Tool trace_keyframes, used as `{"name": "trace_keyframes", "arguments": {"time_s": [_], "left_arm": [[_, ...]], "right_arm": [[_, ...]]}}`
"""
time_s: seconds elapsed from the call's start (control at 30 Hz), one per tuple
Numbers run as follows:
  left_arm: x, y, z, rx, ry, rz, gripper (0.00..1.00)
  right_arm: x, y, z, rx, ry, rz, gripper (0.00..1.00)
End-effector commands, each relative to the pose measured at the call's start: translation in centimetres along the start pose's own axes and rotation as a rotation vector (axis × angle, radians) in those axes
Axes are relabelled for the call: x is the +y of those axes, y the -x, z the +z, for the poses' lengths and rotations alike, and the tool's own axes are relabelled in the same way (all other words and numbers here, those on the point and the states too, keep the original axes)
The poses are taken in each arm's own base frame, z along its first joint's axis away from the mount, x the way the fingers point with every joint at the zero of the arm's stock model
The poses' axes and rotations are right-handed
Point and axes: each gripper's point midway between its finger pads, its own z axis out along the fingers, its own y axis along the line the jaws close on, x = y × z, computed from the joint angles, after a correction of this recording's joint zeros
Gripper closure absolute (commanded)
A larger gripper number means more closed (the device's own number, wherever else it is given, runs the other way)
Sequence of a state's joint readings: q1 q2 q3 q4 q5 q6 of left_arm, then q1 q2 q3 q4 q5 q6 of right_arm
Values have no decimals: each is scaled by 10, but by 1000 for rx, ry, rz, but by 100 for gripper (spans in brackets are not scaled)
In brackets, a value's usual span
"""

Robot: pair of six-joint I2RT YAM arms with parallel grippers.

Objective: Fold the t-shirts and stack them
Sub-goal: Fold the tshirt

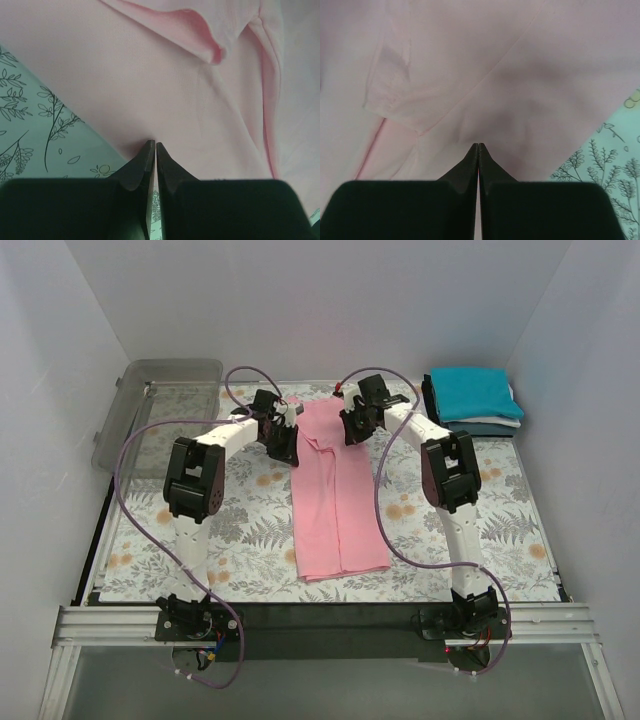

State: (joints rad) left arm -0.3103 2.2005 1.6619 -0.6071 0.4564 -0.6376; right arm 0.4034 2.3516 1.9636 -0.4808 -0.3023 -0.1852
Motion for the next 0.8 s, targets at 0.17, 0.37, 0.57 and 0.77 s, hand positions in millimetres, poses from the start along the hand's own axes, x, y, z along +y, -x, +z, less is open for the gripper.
{"name": "trace_keyframes", "arguments": {"time_s": [0.17,0.37,0.57,0.77], "left_arm": [[33,40,3,-99,60,-101,98],[45,48,12,-104,61,-101,98],[50,50,17,-113,65,-99,98],[62,65,15,-145,92,-91,98]], "right_arm": [[-18,7,8,-24,-37,51,99],[-34,9,24,-27,-78,53,99],[-50,17,32,-56,-109,26,99],[-48,28,29,-82,-99,20,99]]}}
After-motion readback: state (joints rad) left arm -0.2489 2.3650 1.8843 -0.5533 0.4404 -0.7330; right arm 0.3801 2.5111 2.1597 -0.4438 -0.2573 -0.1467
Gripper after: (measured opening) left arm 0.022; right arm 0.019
